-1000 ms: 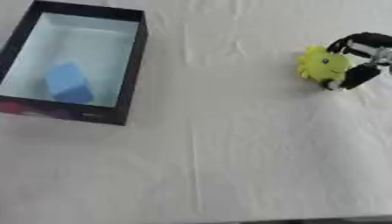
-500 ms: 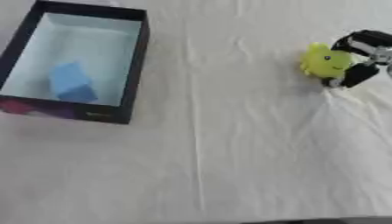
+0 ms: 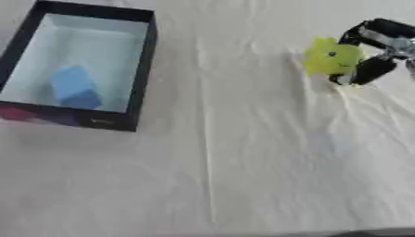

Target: Pick up objects on the table and place them in the box.

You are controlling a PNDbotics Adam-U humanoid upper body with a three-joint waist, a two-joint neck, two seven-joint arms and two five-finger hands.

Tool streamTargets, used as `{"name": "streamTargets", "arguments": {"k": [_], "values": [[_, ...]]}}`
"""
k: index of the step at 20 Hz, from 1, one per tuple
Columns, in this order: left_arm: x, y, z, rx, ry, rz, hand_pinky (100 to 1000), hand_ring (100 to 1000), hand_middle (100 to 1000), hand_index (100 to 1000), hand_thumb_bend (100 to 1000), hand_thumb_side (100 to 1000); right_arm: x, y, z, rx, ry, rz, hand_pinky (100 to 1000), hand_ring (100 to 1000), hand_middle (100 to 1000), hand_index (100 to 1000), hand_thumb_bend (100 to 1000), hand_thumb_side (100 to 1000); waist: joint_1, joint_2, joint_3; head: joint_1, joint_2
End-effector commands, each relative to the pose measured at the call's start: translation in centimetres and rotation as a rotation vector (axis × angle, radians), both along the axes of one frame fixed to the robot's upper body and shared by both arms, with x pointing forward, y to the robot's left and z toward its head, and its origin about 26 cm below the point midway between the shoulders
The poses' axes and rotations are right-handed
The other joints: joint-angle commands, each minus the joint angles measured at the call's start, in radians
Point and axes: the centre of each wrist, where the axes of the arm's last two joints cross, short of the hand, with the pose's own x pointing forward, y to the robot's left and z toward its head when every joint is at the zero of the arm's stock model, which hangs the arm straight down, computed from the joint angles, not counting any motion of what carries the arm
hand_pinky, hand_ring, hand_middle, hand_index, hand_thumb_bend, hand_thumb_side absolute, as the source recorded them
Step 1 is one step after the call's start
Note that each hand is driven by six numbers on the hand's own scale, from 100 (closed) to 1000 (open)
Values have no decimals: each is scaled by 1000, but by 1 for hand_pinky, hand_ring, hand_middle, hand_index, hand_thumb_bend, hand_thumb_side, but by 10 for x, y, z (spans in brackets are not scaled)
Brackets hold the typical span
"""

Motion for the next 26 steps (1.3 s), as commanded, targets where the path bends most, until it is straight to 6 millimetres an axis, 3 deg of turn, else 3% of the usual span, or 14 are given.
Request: {"name": "streamTargets", "arguments": {"k": [1, 13, 26], "values": [[-1, 5, 11, 27, -28, 12, 807, 644, 804, 819, 411, 684, -9, 3, 39, -45, -91, 21, 853, 725, 521, 663, 427, 169, -1, -25, -1, 0, -1], [-1, 5, 12, 35, -25, 8, 807, 642, 805, 816, 412, 683, -10, 72, 102, -58, -194, 286, 856, 718, 519, 664, 430, 174, -11, -38, 4, -9, -1], [0, 4, 11, 32, -23, 3, 807, 641, 805, 816, 415, 681, 31, 203, 136, -11, -227, 624, 860, 705, 526, 675, 411, 141, -12, -50, 22, -30, -1]]}}
